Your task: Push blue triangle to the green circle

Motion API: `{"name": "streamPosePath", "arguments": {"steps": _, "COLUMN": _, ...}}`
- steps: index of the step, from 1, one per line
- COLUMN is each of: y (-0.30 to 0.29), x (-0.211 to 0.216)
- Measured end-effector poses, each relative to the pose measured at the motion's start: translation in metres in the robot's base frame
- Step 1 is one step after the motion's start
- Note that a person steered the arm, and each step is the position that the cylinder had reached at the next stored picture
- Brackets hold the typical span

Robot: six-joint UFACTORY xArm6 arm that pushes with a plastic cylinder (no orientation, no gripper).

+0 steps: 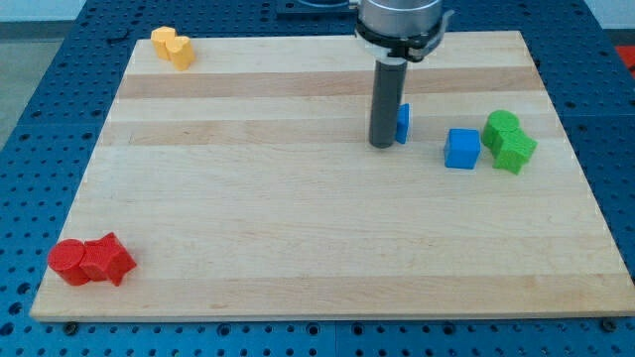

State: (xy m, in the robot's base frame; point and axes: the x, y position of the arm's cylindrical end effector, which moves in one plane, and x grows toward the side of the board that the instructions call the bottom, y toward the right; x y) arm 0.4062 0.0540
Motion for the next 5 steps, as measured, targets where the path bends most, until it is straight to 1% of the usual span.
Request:
{"name": "streamPosePath", "arguments": {"steps": 1, "y": -0.020, "x": -0.009}}
{"name": "streamPosePath", "arguments": {"steps": 2, "y": -0.020, "x": -0.029}}
{"name": "streamPosePath", "arguments": {"steps": 3, "y": 0.014, "x": -0.045}}
{"name": "streamPosePath", "arguments": {"steps": 4, "y": 0.056, "x": -0.045}}
{"name": "streamPosePath", "arguments": {"steps": 5, "y": 0.076, "x": -0.045}}
